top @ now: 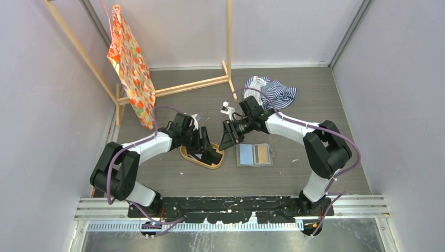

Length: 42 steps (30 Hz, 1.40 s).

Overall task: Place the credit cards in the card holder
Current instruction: Pick up the credit card from the card holder.

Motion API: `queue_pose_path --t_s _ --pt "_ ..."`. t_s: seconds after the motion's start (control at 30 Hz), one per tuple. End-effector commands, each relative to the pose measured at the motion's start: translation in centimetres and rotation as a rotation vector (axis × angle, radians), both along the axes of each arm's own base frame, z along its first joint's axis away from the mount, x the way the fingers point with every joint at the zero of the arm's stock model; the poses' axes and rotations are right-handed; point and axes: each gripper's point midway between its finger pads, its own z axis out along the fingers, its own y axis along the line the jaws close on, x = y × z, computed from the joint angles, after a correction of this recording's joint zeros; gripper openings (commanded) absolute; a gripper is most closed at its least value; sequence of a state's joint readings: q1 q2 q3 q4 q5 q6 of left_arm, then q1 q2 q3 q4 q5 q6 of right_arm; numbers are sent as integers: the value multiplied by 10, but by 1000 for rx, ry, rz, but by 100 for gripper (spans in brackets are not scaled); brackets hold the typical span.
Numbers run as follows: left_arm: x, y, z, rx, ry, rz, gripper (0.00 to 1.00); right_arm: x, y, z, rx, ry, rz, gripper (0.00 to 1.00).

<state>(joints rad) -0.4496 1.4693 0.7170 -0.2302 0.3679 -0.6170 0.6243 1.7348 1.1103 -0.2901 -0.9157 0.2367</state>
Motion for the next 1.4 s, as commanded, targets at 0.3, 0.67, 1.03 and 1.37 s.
queue_pose_path --t_s 0.3,0.67,1.03,1.37 --pt "-16 -11 7 -150 53 6 56 9 -4 9 47 -24 -3 37" --pt "-17 -26 27 -279 42 14 45 17 -12 15 67 -30 -16 37" --pt "-15 -31 36 -330 27 17 43 19 -15 18 79 -35 -17 37" --pt "-6 -9 15 -90 5 -48 71 20 -15 17 77 -31 -15 37"
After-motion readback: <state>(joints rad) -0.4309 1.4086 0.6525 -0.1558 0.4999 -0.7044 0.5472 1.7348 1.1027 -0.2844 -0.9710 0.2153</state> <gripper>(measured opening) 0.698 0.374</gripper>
